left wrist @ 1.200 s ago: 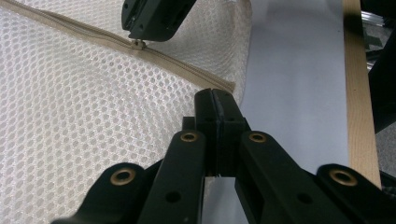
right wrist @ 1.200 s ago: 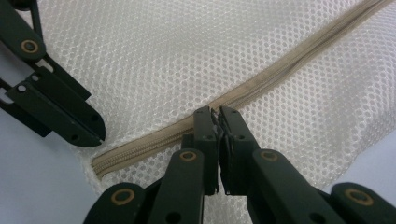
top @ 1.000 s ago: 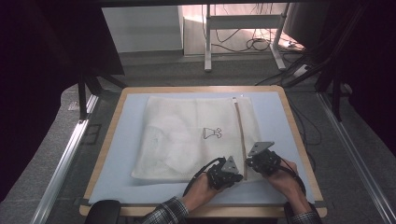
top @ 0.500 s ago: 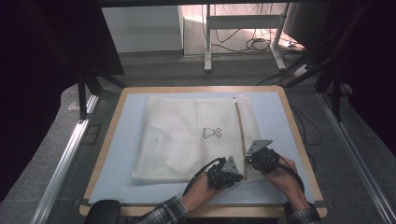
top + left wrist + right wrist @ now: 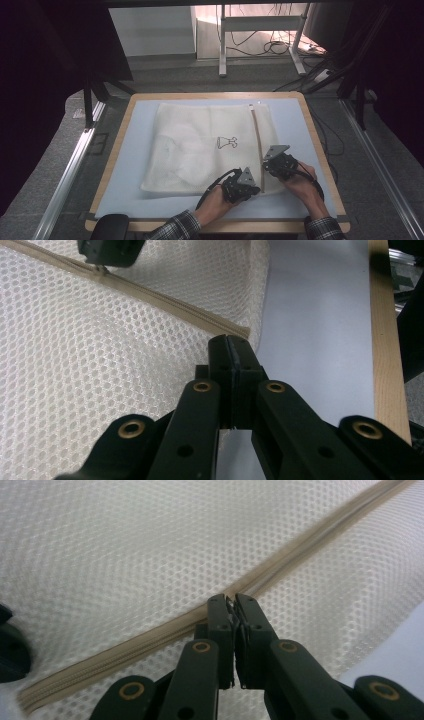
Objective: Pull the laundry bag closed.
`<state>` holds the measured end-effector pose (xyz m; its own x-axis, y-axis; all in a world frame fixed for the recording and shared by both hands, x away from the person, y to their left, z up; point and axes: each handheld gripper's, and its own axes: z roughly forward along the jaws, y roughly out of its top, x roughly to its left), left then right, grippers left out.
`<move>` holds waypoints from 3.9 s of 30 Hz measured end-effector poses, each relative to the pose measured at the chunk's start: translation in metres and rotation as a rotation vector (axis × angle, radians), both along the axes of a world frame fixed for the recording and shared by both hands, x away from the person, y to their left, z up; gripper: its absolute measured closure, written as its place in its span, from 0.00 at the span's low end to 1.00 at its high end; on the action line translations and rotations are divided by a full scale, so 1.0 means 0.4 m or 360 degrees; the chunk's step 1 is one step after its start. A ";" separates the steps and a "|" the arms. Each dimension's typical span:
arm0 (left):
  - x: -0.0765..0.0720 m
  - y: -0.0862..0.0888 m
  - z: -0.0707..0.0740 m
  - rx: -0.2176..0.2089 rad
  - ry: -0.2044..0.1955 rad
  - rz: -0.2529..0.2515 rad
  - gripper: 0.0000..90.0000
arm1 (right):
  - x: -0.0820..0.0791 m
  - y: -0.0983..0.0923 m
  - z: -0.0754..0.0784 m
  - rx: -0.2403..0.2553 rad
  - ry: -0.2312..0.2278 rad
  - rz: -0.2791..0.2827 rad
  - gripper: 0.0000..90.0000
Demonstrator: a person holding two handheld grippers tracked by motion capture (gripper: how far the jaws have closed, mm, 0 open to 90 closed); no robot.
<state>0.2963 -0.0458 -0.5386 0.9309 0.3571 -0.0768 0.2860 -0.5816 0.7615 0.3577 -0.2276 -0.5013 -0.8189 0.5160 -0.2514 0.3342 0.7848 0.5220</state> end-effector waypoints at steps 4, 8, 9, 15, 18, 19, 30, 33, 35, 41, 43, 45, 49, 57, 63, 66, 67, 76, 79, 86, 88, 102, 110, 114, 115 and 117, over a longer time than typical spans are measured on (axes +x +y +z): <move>0.000 0.001 0.001 0.0013 -0.0007 -0.0006 1.00 | 0.011 -0.001 0.000 0.0004 0.0000 -0.0005 0.95; 0.000 0.001 0.001 0.0012 -0.0006 -0.0006 1.00 | 0.023 0.000 -0.001 -0.0001 -0.0009 -0.0011 0.95; 0.000 0.000 0.001 0.0010 -0.0006 -0.0004 1.00 | 0.028 0.000 -0.001 -0.0002 -0.0010 -0.0010 0.95; 0.000 0.000 0.000 0.0006 -0.0007 -0.0006 1.00 | 0.041 0.001 -0.002 -0.0012 -0.0020 -0.0011 0.95; -0.001 -0.001 0.000 -0.0009 -0.0001 0.0003 1.00 | 0.050 0.002 -0.002 -0.0019 -0.0029 -0.0013 0.95; 0.000 0.000 0.000 -0.0003 -0.0003 -0.0001 1.00 | 0.052 0.002 -0.002 -0.0020 -0.0031 -0.0012 0.95; 0.000 0.000 0.000 -0.0003 -0.0005 -0.0003 1.00 | 0.081 0.007 -0.004 -0.0031 -0.0046 -0.0008 0.95; 0.002 0.002 0.001 0.0026 -0.0019 -0.0019 1.00 | 0.087 0.008 -0.003 -0.0041 -0.0049 -0.0009 0.94; 0.001 0.002 0.001 0.0025 -0.0018 -0.0017 1.00 | 0.089 0.008 -0.004 -0.0045 -0.0057 -0.0009 0.94; 0.001 0.001 0.001 0.0025 -0.0027 -0.0019 1.00 | 0.101 0.011 -0.004 -0.0051 -0.0057 -0.0011 0.94; 0.000 0.001 0.001 0.0027 -0.0033 -0.0018 1.00 | 0.106 0.013 -0.004 -0.0059 -0.0071 -0.0014 0.94; -0.001 0.000 0.001 0.0030 -0.0038 -0.0018 1.00 | 0.107 0.013 -0.004 -0.0066 -0.0078 -0.0018 0.94; -0.003 -0.001 0.001 0.0021 -0.0036 -0.0009 1.00 | 0.116 0.019 -0.004 -0.0091 -0.0108 -0.0020 0.95; -0.006 -0.002 0.001 0.0024 -0.0051 -0.0007 1.00 | 0.138 0.024 -0.004 -0.0128 -0.0152 -0.0022 0.95; -0.006 -0.002 0.001 0.0023 -0.0049 -0.0008 1.00 | 0.158 0.026 -0.005 -0.0138 -0.0157 -0.0038 0.95; -0.006 -0.002 0.001 0.0024 -0.0051 -0.0007 1.00 | 0.170 0.028 -0.006 -0.0146 -0.0165 -0.0045 0.95; -0.006 -0.002 0.001 0.0024 -0.0051 -0.0007 1.00 | 0.173 0.029 -0.006 -0.0144 -0.0159 -0.0049 0.95; -0.007 -0.002 0.001 0.0030 -0.0061 -0.0009 1.00 | 0.203 0.034 -0.008 -0.0145 -0.0161 -0.0064 0.95; -0.006 -0.002 0.001 0.0031 -0.0058 -0.0009 1.00 | 0.211 0.036 -0.009 -0.0149 -0.0169 -0.0066 0.95; -0.007 -0.002 0.001 0.0031 -0.0063 -0.0010 1.00 | 0.237 0.040 -0.009 -0.0149 -0.0174 -0.0080 0.95; -0.007 -0.002 0.001 0.0030 -0.0061 -0.0010 1.00 | 0.245 0.041 -0.009 -0.0146 -0.0176 -0.0087 0.95; -0.006 -0.002 0.001 0.0030 -0.0057 -0.0009 1.00 | 0.275 0.047 -0.012 -0.0142 -0.0179 -0.0120 0.95; -0.006 -0.002 0.001 0.0031 -0.0057 -0.0009 1.00 | 0.292 0.054 -0.012 -0.0164 -0.0197 -0.0136 0.95; -0.006 -0.002 0.001 0.0025 -0.0056 -0.0008 1.00 | 0.303 0.056 -0.012 -0.0163 -0.0195 -0.0139 0.95; -0.007 -0.003 0.001 0.0023 -0.0055 -0.0006 1.00 | 0.303 0.056 -0.012 -0.0163 -0.0195 -0.0139 0.95; -0.006 -0.003 0.001 0.0023 -0.0054 -0.0006 1.00 | 0.307 0.057 -0.013 -0.0161 -0.0191 -0.0148 0.95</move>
<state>0.2937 -0.0468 -0.5384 0.9343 0.3543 -0.0400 0.2578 -0.5936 0.7624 0.4806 -0.2049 -0.5064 -0.7299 0.5550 -0.3989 0.3477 0.8040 0.4824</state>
